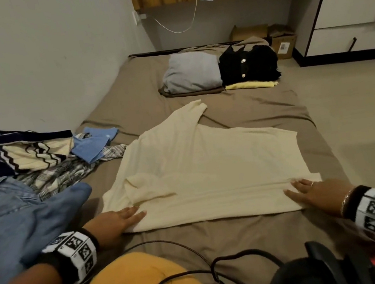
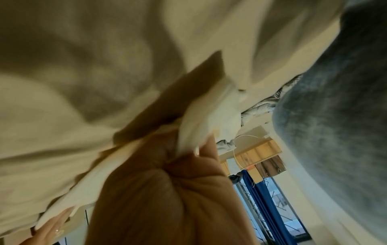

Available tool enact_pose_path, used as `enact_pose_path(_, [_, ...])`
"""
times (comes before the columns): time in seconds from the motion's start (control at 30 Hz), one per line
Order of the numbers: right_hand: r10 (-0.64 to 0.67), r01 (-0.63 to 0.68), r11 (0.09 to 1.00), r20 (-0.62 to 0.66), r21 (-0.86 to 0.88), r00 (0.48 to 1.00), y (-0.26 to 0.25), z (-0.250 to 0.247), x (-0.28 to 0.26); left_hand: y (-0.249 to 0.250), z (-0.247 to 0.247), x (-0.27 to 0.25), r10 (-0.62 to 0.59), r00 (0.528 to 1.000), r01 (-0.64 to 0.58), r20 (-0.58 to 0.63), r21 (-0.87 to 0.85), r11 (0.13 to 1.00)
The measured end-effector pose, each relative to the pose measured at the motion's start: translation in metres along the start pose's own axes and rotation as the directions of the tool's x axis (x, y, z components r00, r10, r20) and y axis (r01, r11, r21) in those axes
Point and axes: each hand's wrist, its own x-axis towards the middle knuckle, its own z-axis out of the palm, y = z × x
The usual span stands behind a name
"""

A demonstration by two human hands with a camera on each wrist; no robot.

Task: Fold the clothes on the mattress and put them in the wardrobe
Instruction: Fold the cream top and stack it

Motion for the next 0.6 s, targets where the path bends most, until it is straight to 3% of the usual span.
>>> enact_pose_path(0.03, [0.013, -0.014, 0.998, 0.016, 0.062, 1.0, 0.003, -0.003, 0.002, -0.002, -0.006, 0.002, -0.016, 1.0, 0.015, -0.022, -0.083, 0.996])
enact_pose_path(0.1, [0.118, -0.099, 0.977, -0.088, 0.191, 0.989, 0.012, -0.008, 0.01, -0.006, -0.022, 0.007, -0.095, 0.986, 0.056, -0.138, -0.264, 0.963])
enact_pose_path(0.2, [0.289, -0.205, 0.926, -0.247, 0.317, 0.925, 0.019, -0.011, 0.028, -0.006, -0.05, 0.026, -0.235, 0.911, 0.075, -0.339, -0.423, 0.903])
enact_pose_path(0.4, [0.368, -0.256, 0.841, -0.157, 0.477, 0.916, 0.024, 0.0, 0.054, -0.001, -0.067, 0.067, -0.339, 0.929, 0.233, -0.148, -0.477, 0.847])
enact_pose_path(0.5, [0.411, -0.256, 0.808, -0.197, 0.531, 0.89, 0.029, 0.002, 0.055, -0.01, -0.069, 0.073, -0.432, 0.879, 0.165, -0.202, -0.72, 0.674])
enact_pose_path(0.6, [0.459, -0.295, 0.8, -0.216, 0.523, 0.862, 0.035, 0.0, 0.055, -0.021, -0.079, 0.077, -0.545, 0.787, 0.015, -0.287, -0.876, 0.483])
